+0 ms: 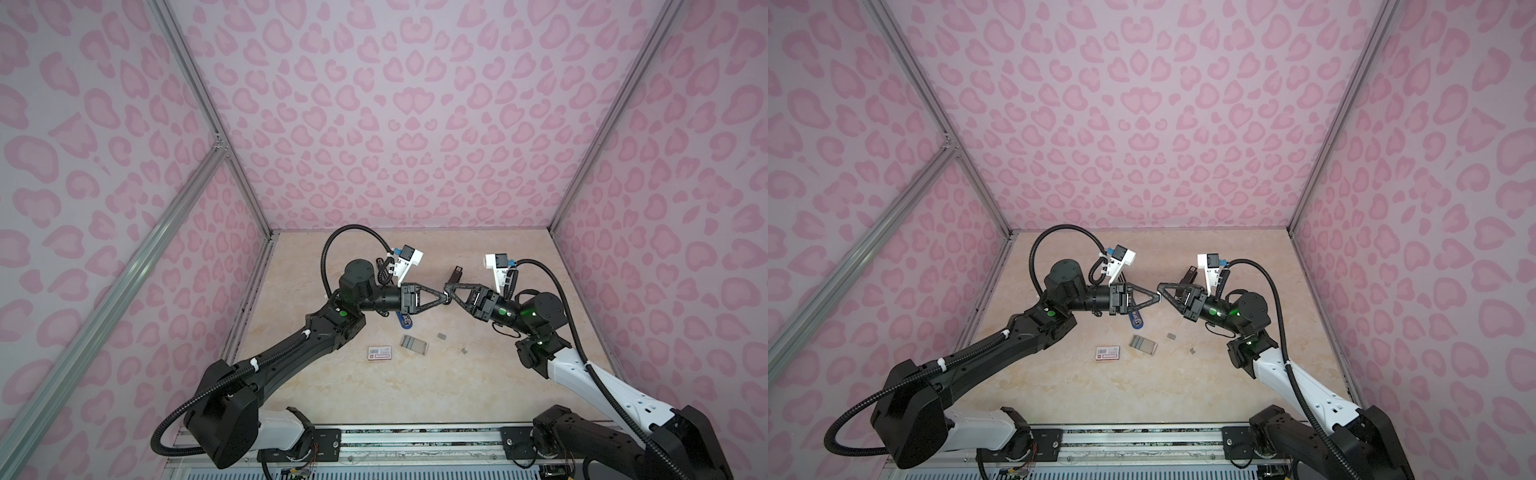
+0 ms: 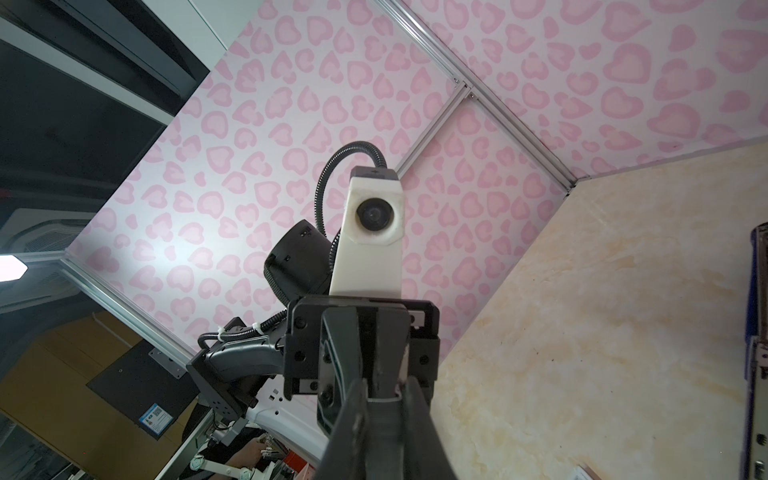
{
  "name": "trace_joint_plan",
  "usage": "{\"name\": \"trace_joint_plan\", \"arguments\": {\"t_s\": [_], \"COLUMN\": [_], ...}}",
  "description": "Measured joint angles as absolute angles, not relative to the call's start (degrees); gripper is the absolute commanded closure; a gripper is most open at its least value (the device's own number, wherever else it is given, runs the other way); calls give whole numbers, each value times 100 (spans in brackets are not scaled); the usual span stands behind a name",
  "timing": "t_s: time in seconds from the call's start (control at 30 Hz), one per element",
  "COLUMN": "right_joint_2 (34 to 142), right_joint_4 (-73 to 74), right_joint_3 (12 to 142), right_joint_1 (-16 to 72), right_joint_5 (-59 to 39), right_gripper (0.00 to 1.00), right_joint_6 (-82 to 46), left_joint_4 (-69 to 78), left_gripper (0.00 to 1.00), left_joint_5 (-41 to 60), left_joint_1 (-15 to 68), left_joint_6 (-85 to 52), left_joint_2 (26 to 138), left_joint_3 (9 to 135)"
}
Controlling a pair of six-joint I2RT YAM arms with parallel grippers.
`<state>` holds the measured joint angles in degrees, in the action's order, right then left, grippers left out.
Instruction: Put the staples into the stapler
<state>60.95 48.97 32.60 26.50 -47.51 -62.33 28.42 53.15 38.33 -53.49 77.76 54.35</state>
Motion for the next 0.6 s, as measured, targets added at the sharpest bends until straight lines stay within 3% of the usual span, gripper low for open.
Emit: {"name": "trace_joint_plan", "arguments": {"t_s": [0.2,0.6], "right_joint_2": [6007,5916], "right_joint_4": [4716,4333], "right_joint_3": [3323,3297], "right_joint_1": [2609,2425], "right_joint_5": [-4759,-4757], "right_gripper": [86,86], "right_joint_6": [-6104,-5870], "left_joint_4": [2757,2322], "left_gripper": [65,65], "left_joint_5": [5210,4925], "left_joint_1": [3732,3192], "left_joint_6": [-5341,-5238], "left_joint_2": [7675,7203], "left_joint_3": [5315,4801]}}
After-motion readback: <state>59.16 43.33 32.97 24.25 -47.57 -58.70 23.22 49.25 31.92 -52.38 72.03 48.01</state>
